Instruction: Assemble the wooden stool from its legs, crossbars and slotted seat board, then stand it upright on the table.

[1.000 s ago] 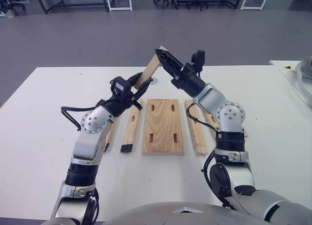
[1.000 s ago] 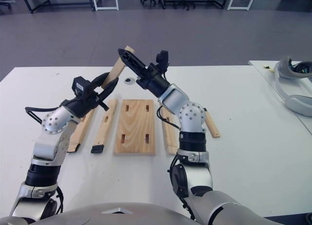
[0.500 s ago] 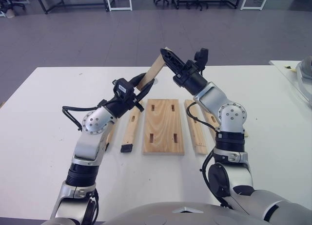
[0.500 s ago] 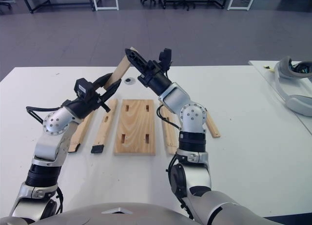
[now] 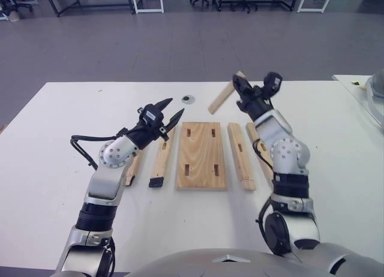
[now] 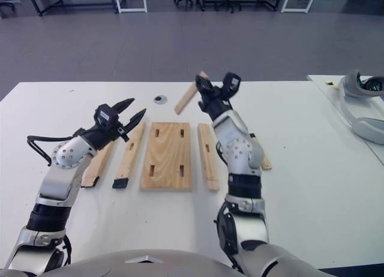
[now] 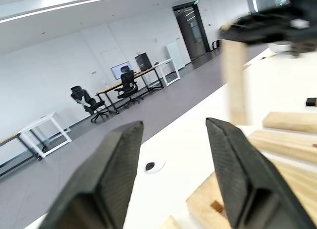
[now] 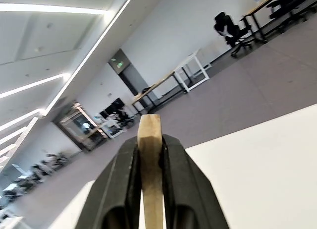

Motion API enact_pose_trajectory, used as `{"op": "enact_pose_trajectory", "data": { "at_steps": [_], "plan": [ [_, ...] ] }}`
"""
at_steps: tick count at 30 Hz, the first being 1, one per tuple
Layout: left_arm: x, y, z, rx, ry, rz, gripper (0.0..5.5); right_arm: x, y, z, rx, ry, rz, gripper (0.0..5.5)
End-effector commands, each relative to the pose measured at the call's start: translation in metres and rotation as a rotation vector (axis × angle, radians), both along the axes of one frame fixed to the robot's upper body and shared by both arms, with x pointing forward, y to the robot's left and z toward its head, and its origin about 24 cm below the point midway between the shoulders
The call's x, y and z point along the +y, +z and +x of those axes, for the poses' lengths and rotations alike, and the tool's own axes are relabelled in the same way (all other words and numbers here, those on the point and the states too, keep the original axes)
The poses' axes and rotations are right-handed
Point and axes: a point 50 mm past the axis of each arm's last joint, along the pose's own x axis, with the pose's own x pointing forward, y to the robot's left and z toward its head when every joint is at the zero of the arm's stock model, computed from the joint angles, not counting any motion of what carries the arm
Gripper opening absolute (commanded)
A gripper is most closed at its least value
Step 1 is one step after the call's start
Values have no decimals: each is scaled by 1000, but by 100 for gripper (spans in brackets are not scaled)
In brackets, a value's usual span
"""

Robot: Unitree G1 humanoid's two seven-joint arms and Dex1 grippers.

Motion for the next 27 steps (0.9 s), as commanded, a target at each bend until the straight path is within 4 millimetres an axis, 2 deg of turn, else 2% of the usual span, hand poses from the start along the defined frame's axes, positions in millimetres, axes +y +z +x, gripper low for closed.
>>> {"op": "enact_pose_trajectory", "data": {
  "at_steps": [1, 4, 7, 14, 19, 27],
  "plan": [
    [30, 26, 6, -48, 130, -165, 289, -23, -6, -34, -17, -110, -62, 42],
    [38, 28, 8, -56, 225, -226, 313, -31, -11, -54, -44, -162, -211, 42],
    [33, 24, 8, -44, 249, -245, 313, -30, -18, -64, -14, -196, -224, 42],
    [38, 27, 6, -46, 288, -265, 313, -32, -41, -60, 67, -229, -223, 42],
    [37, 27, 5, -40, 286, -251, 313, -25, -53, -61, 107, -211, -193, 42],
    [39, 29, 6, -46, 286, -238, 313, -30, -66, -69, 102, -227, -408, 42]
  ]
}}
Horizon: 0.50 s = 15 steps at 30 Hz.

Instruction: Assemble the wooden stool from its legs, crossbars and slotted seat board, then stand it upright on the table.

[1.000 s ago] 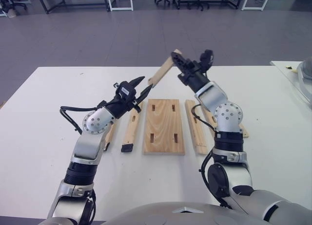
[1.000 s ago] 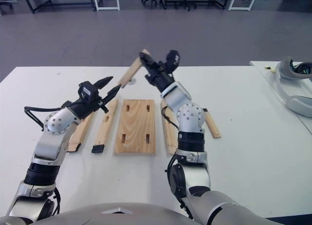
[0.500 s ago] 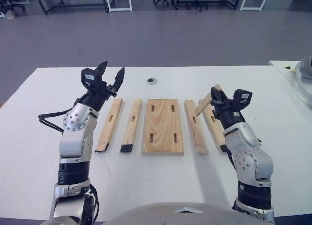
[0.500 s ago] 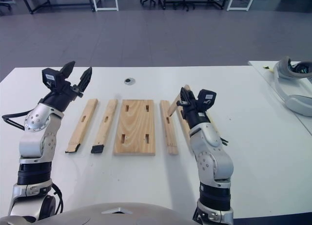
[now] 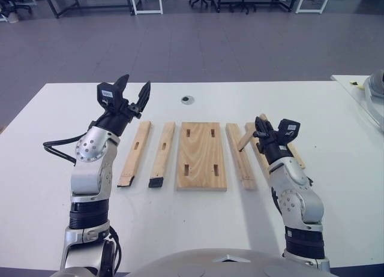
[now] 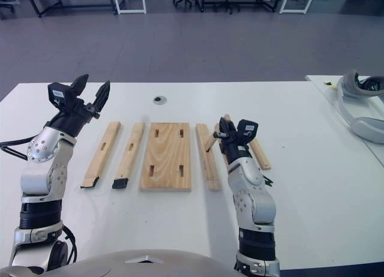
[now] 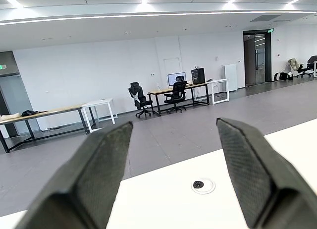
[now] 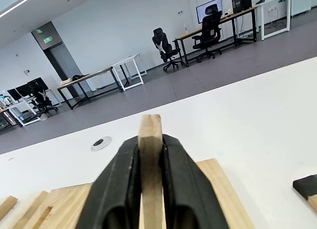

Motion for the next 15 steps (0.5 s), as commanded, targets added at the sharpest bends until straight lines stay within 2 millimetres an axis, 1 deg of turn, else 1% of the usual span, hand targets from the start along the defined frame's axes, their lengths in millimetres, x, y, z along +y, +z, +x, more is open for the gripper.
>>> {"op": "enact_pose_trajectory", "data": {
  "at_steps": [1, 3, 5, 7, 9, 11, 15],
  "plan": [
    [3, 0, 0, 12, 8, 21, 313, -5, -18, -7, 64, -15, -97, 42],
    [3, 1, 0, 9, 11, 25, 313, -6, -22, -9, 63, -16, -136, 42],
    [3, 1, 1, 6, 12, 33, 313, -7, -31, -10, 95, -7, -163, 42],
    [3, 1, 1, 5, 12, 42, 313, -11, -42, -12, 119, 31, -274, 42],
    [4, 0, 0, 4, 17, 59, 313, -19, -56, -16, 164, 49, -326, 42],
    [5, 0, 0, 3, 22, 68, 313, -22, -64, -19, 188, 61, -335, 42],
    [6, 0, 1, 3, 30, 72, 313, -22, -78, -25, 264, 50, -265, 42]
  ]
}}
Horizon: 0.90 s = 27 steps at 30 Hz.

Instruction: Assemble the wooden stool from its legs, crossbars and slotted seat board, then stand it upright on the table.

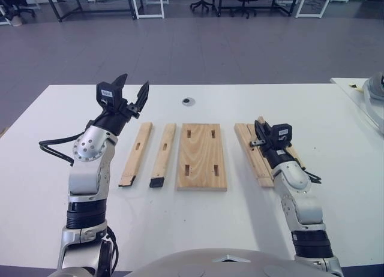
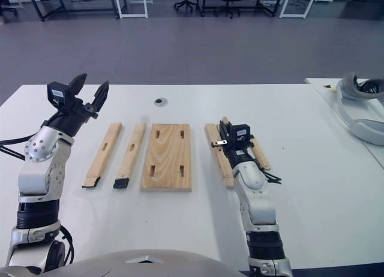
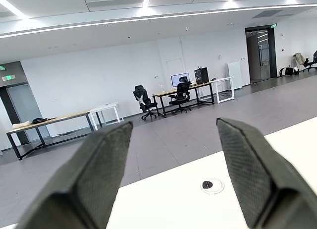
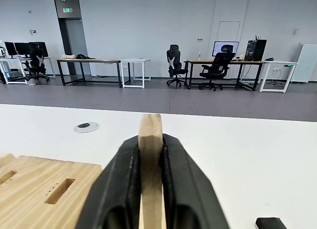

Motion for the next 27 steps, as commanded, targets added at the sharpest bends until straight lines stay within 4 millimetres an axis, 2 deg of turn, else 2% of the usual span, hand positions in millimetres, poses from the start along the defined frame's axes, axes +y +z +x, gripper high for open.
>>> {"op": "enact_pose_trajectory", "data": {
  "at_steps": [1, 4, 8, 9, 10, 14, 17, 20, 27],
  "plan": [
    [2, -2, 0, 10, 11, 17, 313, -12, -61, -26, 324, -49, 11, 42],
    [2, -3, 1, 13, 8, 22, 313, -14, -62, -27, 335, -37, 2, 42],
    [2, -4, 0, 14, 11, 23, 313, -10, -26, -9, 154, -3, -28, 42],
    [1, -4, 1, 14, 11, 22, 313, -8, -17, -4, 121, 3, -19, 79],
    [1, -5, 1, 14, 11, 22, 313, -6, -11, -1, 108, 8, -4, 91],
    [0, -5, 1, 11, 11, 18, 313, -3, -5, 2, 131, 19, 5, 176],
    [1, -5, 1, 6, 16, 16, 313, 2, -6, -2, 179, 71, -18, 233],
    [2, -6, 0, 4, 25, 15, 313, 0, -9, -14, 291, 126, -57, 296],
    [0, -11, -2, 13, 28, 7, 313, -6, -15, -40, 499, 147, -105, 310]
  ]
}}
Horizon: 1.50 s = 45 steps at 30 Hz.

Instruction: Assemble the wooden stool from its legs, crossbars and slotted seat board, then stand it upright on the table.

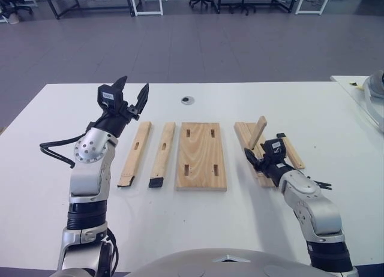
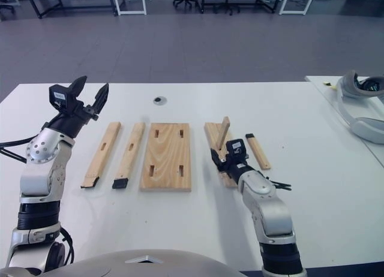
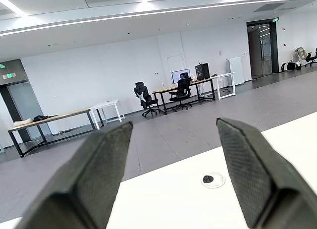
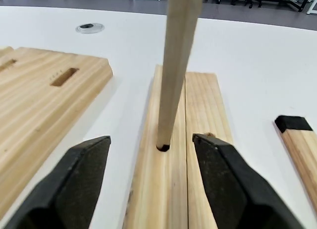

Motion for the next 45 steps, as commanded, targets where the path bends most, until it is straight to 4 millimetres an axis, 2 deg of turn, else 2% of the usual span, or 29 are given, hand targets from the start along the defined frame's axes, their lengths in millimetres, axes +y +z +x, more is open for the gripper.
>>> {"op": "enact_pose_trajectory", "data": {
  "at_steps": [1, 7, 14, 20, 21, 25, 27, 29, 31, 33, 37, 40, 45],
  "plan": [
    [-1, -4, -2, 5, 17, 4, 313, 0, -8, -16, 122, 39, -11, 310],
    [-1, -5, -3, 8, 17, 5, 313, -10, -22, -21, 245, -63, -44, 310],
    [-1, -6, -4, 10, 22, 8, 313, -6, -29, -22, 317, -1, -78, 310],
    [-1, -6, -2, 9, 26, 11, 313, -7, -24, -14, 270, -29, -78, 209],
    [-2, -6, -2, 9, 25, 11, 313, -7, -22, -12, 249, -32, -82, 209],
    [-6, -6, -1, 26, 19, -56, 313, -2, -5, 5, 68, -25, -63, 209],
    [-12, -8, 2, 102, -31, -260, 313, 6, 14, 22, -90, 46, -57, 209],
    [-21, -9, 4, 214, -171, -489, 313, 20, 33, 37, -236, 189, -53, 209],
    [-29, 0, 4, 277, -356, -694, 313, 36, 54, 48, -354, 366, -27, 209],
    [-32, 12, 2, 306, -488, -827, 313, 52, 74, 55, -440, 498, 42, 209],
    [-33, 34, -5, 286, -624, -972, 313, 78, 101, 57, -501, 641, 188, 209],
    [-36, 32, -5, 329, -622, -1002, 313, 87, 102, 43, -516, 725, 170, 209],
    [-35, 33, -4, 337, -601, -1020, 313, 89, 98, 33, -501, 788, 121, 209]
  ]
}}
